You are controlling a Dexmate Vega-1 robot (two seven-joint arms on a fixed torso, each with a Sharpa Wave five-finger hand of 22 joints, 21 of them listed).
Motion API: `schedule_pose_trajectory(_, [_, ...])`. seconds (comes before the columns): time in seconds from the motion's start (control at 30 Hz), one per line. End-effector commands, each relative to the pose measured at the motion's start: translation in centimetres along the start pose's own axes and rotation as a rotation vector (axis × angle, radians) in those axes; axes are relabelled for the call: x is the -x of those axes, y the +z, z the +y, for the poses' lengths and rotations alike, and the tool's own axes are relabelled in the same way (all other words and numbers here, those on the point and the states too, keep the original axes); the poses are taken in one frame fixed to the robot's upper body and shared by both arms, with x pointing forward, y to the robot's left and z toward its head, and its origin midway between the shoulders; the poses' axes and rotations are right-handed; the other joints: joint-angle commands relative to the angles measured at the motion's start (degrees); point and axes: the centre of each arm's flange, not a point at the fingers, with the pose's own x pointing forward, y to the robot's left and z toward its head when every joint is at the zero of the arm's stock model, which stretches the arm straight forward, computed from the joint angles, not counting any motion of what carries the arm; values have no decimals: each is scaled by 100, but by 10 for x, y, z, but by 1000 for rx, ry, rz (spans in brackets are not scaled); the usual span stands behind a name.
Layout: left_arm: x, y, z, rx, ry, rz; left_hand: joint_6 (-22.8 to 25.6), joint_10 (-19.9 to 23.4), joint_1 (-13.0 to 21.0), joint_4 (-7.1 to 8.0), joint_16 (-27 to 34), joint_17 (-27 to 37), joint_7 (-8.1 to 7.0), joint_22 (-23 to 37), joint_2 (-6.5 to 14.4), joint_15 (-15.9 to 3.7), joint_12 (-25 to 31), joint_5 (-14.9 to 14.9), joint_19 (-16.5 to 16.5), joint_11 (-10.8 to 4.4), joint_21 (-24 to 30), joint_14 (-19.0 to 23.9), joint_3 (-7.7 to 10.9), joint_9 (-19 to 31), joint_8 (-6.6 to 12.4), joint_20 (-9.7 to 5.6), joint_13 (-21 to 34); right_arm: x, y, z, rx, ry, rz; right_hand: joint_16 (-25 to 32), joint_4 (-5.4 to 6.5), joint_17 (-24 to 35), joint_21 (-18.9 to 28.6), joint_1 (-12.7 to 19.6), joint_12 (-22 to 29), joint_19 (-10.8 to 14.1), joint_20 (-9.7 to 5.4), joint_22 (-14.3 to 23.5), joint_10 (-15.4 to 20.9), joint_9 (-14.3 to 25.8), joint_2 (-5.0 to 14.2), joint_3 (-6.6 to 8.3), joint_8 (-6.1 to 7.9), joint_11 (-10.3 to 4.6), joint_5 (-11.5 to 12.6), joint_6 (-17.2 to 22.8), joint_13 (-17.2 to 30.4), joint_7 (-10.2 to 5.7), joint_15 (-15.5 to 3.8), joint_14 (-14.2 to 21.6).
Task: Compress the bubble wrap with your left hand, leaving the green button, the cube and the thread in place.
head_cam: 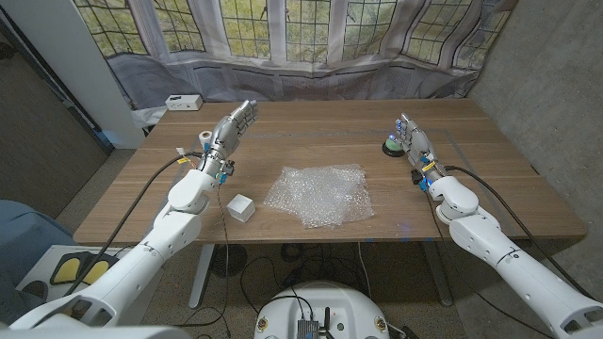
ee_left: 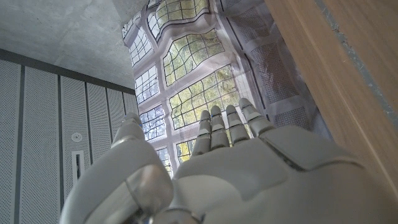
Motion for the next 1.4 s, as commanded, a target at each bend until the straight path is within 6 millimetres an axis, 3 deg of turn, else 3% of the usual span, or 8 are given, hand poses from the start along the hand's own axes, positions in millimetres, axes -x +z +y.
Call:
schedule_pose_trajectory(0.03, [2,8,-6,-23,-44,-72,79,83,100,-33,-18,17,-4,21,14,-4,22,11,89,-9,2,89,58,10,-21,-15,14,-3,2,5,1,-12,-12,15,8,14,-32,-9,42,22,11,15,35,14,57,31,-2,41,20,12,19,-23,21,36])
schedule_pose_trajectory(0.4, [12,23,-12,-56,-67,-114,179,187,324,-111,-38,13,-7,21,110,-13,20,71,193,-29,-3,182,217,11,-30,-27,15,-3,3,6,-9,-17,-21,1,1,11,-47,10,5,23,5,16,-22,15,80,39,-1,24,22,30,21,-11,16,24])
schedule_pose_trajectory(1.0, [26,43,-40,-232,-124,-190,325,311,465,-162,-52,10,-38,20,14,-64,21,66,281,-50,-20,298,281,11,-30,-11,17,8,7,8,-4,-23,-20,-14,-5,9,-65,23,-22,25,5,16,-46,15,97,42,-1,30,20,54,23,-10,12,9])
schedule_pose_trajectory(1.4, [34,55,-48,-368,-137,-203,376,338,522,-165,-84,11,-81,23,-72,-83,-4,36,310,-88,-43,315,297,11,-53,54,19,13,11,9,3,-14,-19,-20,-12,7,-75,40,-28,24,11,16,-43,16,111,49,-4,25,18,58,24,-9,14,9])
